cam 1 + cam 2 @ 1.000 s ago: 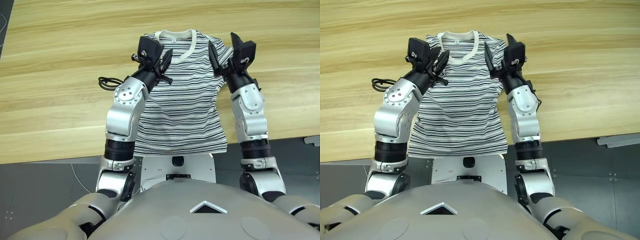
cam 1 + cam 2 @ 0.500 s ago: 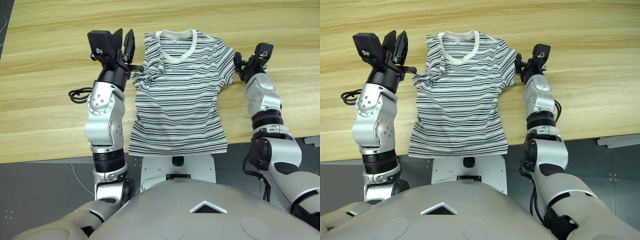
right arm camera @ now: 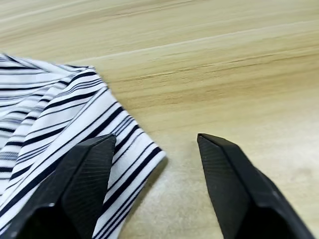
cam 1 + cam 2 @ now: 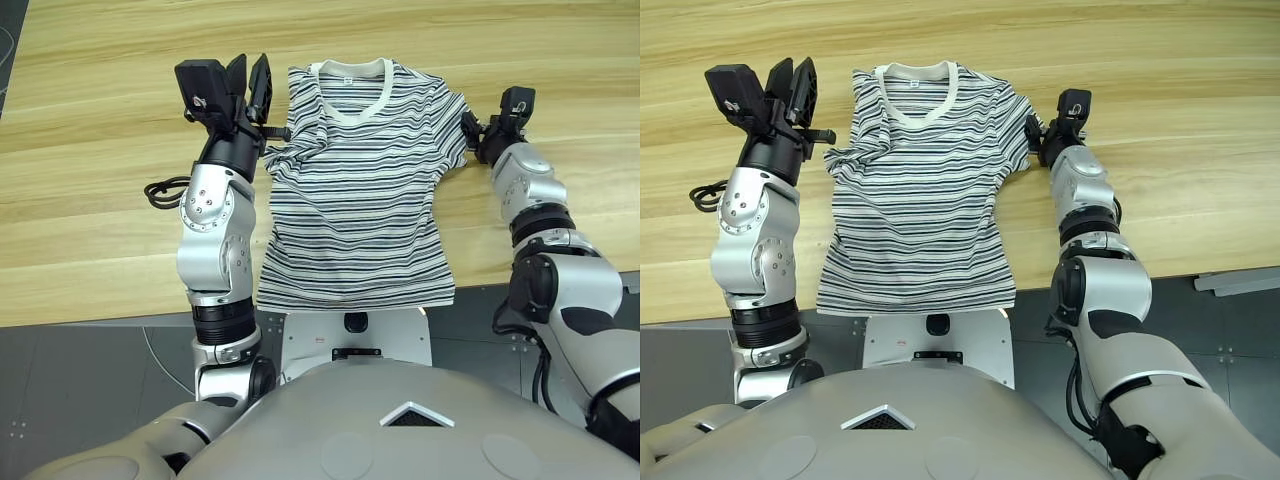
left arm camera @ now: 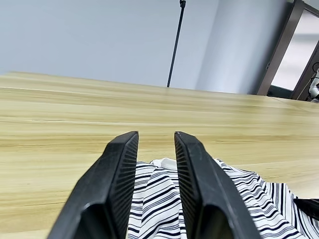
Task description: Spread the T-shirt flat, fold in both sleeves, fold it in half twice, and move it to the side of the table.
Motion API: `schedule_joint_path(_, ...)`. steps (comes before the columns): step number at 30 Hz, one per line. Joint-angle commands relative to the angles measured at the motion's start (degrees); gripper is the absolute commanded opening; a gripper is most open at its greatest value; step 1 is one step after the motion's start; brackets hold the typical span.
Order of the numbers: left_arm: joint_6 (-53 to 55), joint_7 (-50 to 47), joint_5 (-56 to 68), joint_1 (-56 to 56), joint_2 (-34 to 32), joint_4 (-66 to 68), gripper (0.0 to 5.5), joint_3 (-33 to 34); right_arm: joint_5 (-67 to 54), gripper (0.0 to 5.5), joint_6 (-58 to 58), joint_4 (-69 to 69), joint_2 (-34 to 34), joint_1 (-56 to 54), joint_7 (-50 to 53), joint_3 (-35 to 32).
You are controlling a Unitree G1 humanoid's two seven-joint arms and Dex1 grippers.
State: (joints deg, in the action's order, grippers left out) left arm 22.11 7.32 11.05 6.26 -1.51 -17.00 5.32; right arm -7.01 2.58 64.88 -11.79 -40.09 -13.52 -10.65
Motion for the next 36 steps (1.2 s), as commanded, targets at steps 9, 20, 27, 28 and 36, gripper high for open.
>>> schedule_joint_path(9,-0.65,-2.03,0.75,0.17,1.38,0.07,1.38,0.62,2.3,0.92,1.02,2.81,-0.04,-0.09,-1.94,2.29)
schedule_joint_path(20,-1.35,-2.44,0.81,0.05,1.94,0.76,1.38,1.12,-1.14,0.11,-3.3,0.68,-0.48,1.32,4.01,-2.68)
schedule_joint_path(27,-1.46,-2.7,0.78,0.15,2.1,0.84,1.38,1.71,-1.48,0.11,-5.65,0.46,-1.63,0.84,9.54,-5.16)
schedule_joint_path(28,-1.46,-2.76,0.76,0.14,2.16,0.82,1.38,1.73,-1.52,0.11,-6.21,0.46,-1.85,0.63,10.35,-5.49)
schedule_joint_path(36,-1.82,-3.08,0.63,0.1,2.38,1.36,1.38,2.0,1.0,0.11,-8.33,-11.15,1.82,2.38,1.79,1.38)
